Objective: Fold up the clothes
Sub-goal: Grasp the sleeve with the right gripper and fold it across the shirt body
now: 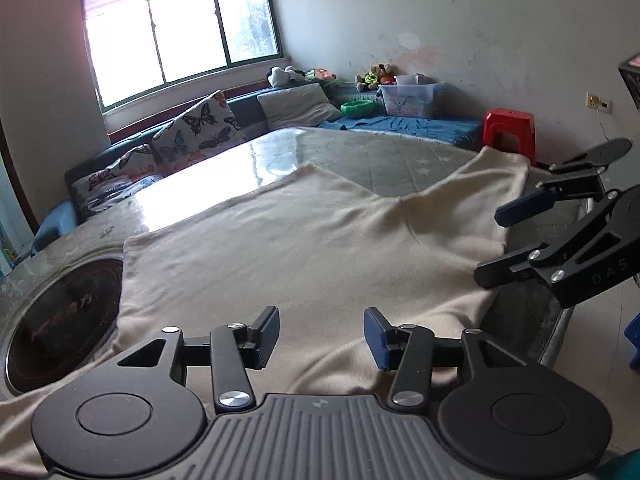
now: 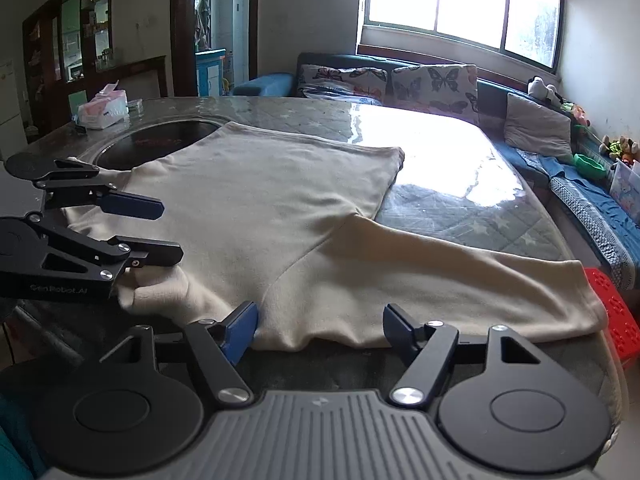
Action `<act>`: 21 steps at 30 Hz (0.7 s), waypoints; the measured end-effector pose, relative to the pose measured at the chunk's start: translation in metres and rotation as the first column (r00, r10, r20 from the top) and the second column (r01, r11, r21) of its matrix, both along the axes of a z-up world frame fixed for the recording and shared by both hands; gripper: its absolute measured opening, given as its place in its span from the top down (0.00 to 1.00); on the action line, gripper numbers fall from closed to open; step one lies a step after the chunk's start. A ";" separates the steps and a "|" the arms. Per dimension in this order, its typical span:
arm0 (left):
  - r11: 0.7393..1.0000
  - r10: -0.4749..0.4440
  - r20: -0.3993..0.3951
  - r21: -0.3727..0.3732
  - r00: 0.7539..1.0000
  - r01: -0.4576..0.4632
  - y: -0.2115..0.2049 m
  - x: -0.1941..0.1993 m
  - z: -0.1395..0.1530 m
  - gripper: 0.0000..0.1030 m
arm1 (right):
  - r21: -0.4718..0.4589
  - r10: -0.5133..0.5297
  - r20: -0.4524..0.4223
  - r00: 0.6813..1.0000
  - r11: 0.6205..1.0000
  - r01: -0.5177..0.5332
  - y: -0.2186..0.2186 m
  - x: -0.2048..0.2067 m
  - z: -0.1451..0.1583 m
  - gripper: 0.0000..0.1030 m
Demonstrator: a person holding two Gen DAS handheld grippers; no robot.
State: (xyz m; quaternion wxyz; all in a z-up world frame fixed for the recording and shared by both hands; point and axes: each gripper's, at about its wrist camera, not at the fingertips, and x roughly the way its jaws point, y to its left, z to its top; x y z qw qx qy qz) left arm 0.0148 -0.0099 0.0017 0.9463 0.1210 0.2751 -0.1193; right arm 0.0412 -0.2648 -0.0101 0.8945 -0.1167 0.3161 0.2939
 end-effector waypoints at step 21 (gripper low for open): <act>0.998 -0.048 -0.001 -0.049 0.999 0.047 -0.041 0.015 0.005 0.48 | 0.115 -0.600 -0.053 0.798 0.790 0.602 -0.123 0.078 -0.017 0.49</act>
